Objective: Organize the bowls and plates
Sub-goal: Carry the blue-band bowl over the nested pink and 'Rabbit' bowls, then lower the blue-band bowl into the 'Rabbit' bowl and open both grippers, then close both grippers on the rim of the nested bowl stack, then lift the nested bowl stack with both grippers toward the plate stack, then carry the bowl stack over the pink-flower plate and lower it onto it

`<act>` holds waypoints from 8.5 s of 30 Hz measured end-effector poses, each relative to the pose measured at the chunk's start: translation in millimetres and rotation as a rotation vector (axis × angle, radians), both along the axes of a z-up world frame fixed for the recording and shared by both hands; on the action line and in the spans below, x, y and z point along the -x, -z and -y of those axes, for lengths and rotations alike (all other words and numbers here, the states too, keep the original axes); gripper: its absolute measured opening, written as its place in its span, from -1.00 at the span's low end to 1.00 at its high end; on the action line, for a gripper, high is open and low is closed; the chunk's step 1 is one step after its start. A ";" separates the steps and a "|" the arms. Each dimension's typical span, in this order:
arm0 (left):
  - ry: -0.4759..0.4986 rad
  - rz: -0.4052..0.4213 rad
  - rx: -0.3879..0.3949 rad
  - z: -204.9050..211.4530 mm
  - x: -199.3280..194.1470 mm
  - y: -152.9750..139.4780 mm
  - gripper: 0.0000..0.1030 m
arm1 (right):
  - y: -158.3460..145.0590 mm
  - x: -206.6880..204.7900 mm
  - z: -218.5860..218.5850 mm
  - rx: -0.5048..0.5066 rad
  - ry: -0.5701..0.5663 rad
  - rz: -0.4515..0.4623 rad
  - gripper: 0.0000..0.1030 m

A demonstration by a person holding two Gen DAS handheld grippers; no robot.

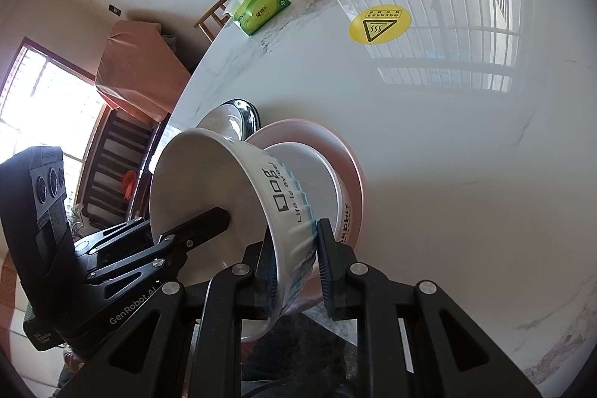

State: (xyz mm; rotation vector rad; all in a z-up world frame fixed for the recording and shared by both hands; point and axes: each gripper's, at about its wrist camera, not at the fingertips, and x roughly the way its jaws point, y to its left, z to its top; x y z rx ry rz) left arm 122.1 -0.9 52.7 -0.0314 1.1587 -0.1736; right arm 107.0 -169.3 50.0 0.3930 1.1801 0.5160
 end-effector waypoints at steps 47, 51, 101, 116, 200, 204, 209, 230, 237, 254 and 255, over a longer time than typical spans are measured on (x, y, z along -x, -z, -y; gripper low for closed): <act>-0.063 0.009 -0.013 -23.4 -6.9 -0.3 -0.61 | -13.5 -2.0 9.4 -0.035 0.056 0.052 -0.37; -0.062 0.012 -0.009 -25.4 -4.7 -2.1 -0.61 | -22.1 1.7 6.8 0.011 0.053 0.102 -0.37; -0.128 -0.064 0.058 -54.2 3.8 39.8 -0.15 | 22.9 19.8 24.1 0.073 0.131 0.110 -0.18; -0.150 -0.090 0.059 -60.1 2.2 50.6 0.14 | 16.5 7.9 20.9 0.163 0.114 0.075 -0.17; -0.112 0.048 0.057 -43.7 11.1 14.0 -0.84 | 21.3 1.6 17.8 0.062 0.054 0.044 -0.69; -0.113 0.052 0.060 -46.8 10.8 10.9 -0.84 | 20.2 1.7 17.7 0.062 0.053 0.044 -0.69; -0.120 0.058 0.065 -51.8 11.7 6.0 -0.85 | 16.0 2.3 14.8 0.065 0.050 0.051 -0.69; -0.164 0.062 0.070 -73.7 14.6 -5.6 -0.86 | 4.0 -5.2 -11.6 0.074 0.015 0.060 -0.69; -0.179 0.070 0.071 -81.0 19.2 -11.4 -0.86 | 2.0 -7.7 -19.0 0.073 0.004 0.061 -0.69; -0.234 0.083 0.072 -106.0 21.9 -20.9 -0.87 | -7.0 -13.8 -46.7 0.077 -0.040 0.074 -0.67; -0.239 0.083 0.074 -108.0 21.9 -21.4 -0.87 | -7.0 -14.5 -48.1 0.074 -0.043 0.073 -0.67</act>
